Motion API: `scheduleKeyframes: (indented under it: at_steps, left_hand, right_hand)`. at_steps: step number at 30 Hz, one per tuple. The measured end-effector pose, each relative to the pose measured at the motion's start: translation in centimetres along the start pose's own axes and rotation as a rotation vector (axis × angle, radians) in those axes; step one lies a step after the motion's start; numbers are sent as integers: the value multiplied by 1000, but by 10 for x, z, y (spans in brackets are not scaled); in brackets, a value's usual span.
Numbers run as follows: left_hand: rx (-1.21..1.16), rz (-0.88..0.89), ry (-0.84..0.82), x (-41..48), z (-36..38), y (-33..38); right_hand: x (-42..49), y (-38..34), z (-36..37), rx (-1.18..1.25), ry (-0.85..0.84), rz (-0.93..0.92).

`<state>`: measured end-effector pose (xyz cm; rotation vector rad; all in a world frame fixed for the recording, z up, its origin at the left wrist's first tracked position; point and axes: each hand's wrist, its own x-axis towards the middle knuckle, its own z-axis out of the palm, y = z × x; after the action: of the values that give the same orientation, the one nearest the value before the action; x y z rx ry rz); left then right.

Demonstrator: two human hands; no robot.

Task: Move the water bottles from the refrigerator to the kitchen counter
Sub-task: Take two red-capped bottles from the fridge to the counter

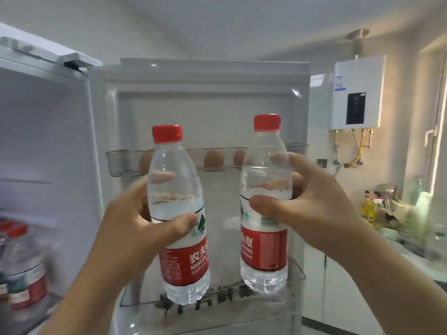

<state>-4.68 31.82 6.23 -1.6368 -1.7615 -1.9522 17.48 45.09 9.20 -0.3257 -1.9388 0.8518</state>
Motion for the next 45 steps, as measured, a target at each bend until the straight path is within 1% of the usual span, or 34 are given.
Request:
scheduleKeyframes:
  at_steps: [4,9,11,15,18,22,26,31,37,42,45]
  left_hand:
    - [-116,74,-140,14,83,36]
    - [-329,43,-261,20,204,75]
    - [-393,19,-281,19,236,80]
    - [-495,50,-443,18,336,96]
    - [-528,58,-497,23,404,93]
    - [-556,33,-505,37,490,73]
    - [-562,-19,-508,67,572,42]
    - [-527,-67,-481,108,645,11]
    - [-423,-81,-411,160,696,-28]
    - [-337,-87,-344,207,729,-65]
    - [-273,-83,-273,236,745,-87]
  right_hand:
    - [-21,11,-80,-97,159,68]
    - [-55,21,-178,-221,335,146]
    - [-63,27,-201,-281,368,171]
    - [-90,50,-276,-417,478,253]
    - [-101,77,-321,-512,529,290]
    - [-98,126,-373,-567,606,336]
    - [-73,186,-417,-615,624,377]
    - [-31,252,-461,-607,601,404]
    - [27,337,-498,-560,550,379]
    - [87,416,-519,-459,455,335]
    - [129,460,-530,-361,402,294]
